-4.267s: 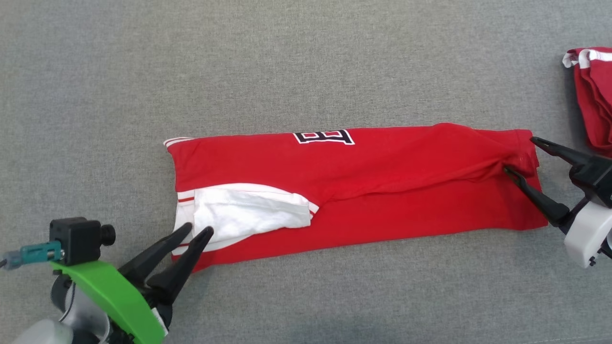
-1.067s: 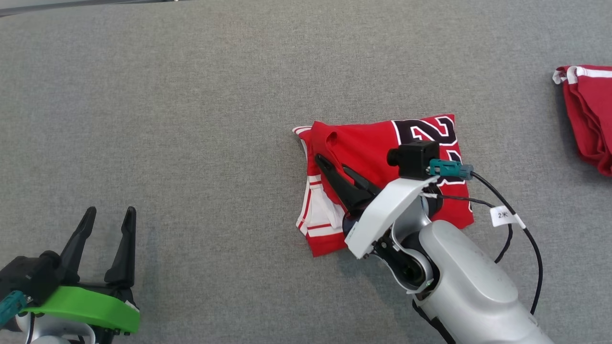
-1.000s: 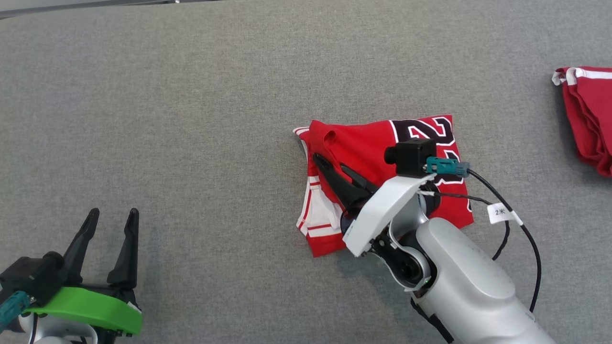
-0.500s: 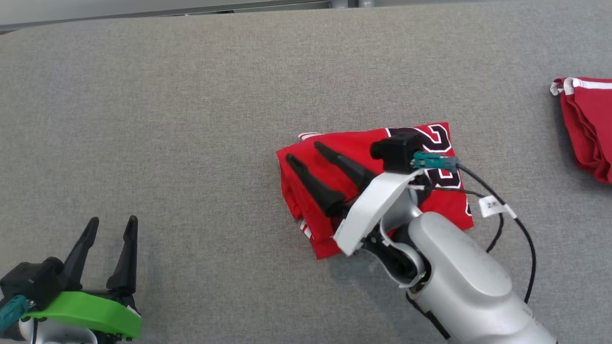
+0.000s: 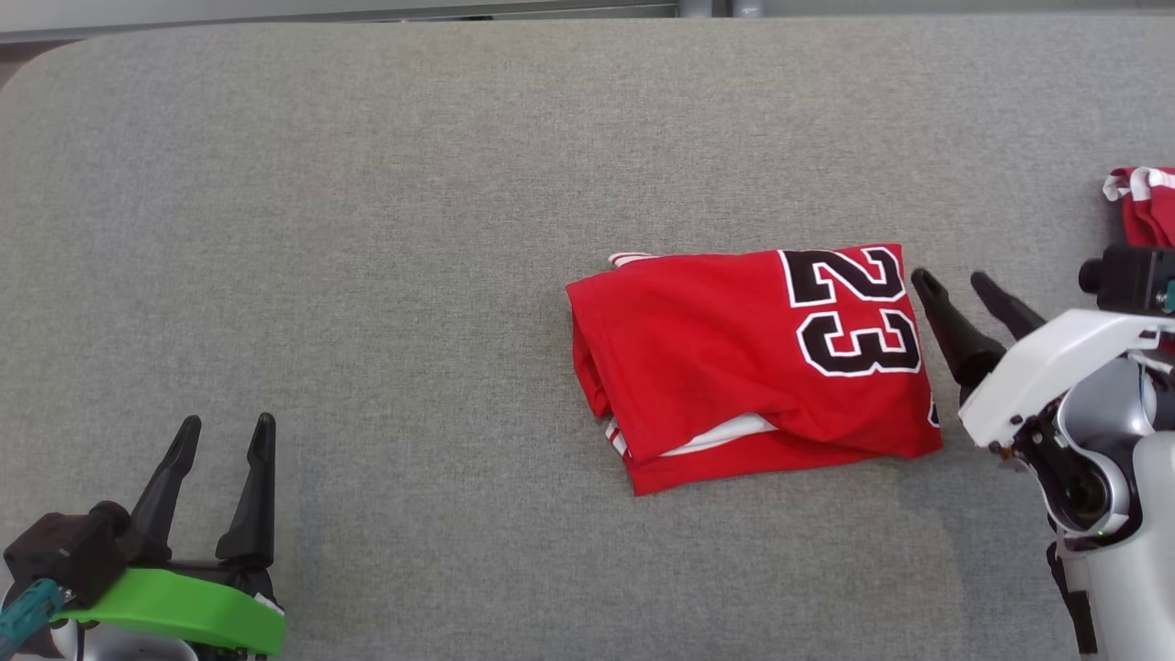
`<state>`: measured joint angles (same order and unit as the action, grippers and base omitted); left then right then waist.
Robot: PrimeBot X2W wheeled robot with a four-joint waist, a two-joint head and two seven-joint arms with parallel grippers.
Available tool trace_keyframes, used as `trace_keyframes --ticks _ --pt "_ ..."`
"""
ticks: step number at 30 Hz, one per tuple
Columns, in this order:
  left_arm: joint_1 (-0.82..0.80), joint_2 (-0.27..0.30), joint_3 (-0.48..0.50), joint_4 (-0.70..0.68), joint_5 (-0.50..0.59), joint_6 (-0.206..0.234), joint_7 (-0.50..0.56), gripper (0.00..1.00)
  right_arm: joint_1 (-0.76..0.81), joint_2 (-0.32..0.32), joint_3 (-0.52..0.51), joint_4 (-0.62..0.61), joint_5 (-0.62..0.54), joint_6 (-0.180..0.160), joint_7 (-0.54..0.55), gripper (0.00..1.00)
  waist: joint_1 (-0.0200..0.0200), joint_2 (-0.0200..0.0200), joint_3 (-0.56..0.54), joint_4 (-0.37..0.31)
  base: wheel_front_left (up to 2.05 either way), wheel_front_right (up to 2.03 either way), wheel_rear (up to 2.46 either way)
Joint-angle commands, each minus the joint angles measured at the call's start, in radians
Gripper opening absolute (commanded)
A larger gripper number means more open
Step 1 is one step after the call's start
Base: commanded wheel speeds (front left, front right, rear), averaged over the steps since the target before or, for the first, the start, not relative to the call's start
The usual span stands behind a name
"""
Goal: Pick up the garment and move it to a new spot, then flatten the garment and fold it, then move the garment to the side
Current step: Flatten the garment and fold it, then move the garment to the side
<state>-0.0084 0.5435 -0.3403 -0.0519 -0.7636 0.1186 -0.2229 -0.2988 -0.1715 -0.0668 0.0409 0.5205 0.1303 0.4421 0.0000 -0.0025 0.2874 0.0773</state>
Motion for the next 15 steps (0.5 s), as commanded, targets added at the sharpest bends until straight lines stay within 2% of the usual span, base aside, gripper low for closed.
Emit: trace_keyframes --ticks 1,7,11,15 --pt "-0.005 -0.005 0.002 0.004 -0.009 -0.004 -0.005 1.0 0.016 0.005 -0.008 -0.002 0.003 0.001 0.012 1.0 0.0 0.0025 0.007 0.007 0.0 0.0 0.0" --pt "-0.023 -0.008 0.004 0.012 -0.01 -0.01 -0.01 1.0 0.031 0.024 -0.046 0.023 0.04 0.0 0.089 1.0 0.0 0.0025 0.027 0.018 0.0 0.0 0.0" --pt "-0.032 -0.007 0.002 0.018 -0.01 -0.016 -0.01 1.0 0.003 0.022 -0.036 0.057 0.031 0.0 0.114 1.0 0.0 0.0025 0.038 0.024 0.0 0.0 0.0" --pt "-0.046 -0.006 0.003 0.021 -0.007 -0.018 -0.013 1.0 -0.036 0.031 -0.011 0.105 0.088 0.0 0.155 1.0 0.0 0.0025 0.047 0.027 0.0 0.0 0.0"
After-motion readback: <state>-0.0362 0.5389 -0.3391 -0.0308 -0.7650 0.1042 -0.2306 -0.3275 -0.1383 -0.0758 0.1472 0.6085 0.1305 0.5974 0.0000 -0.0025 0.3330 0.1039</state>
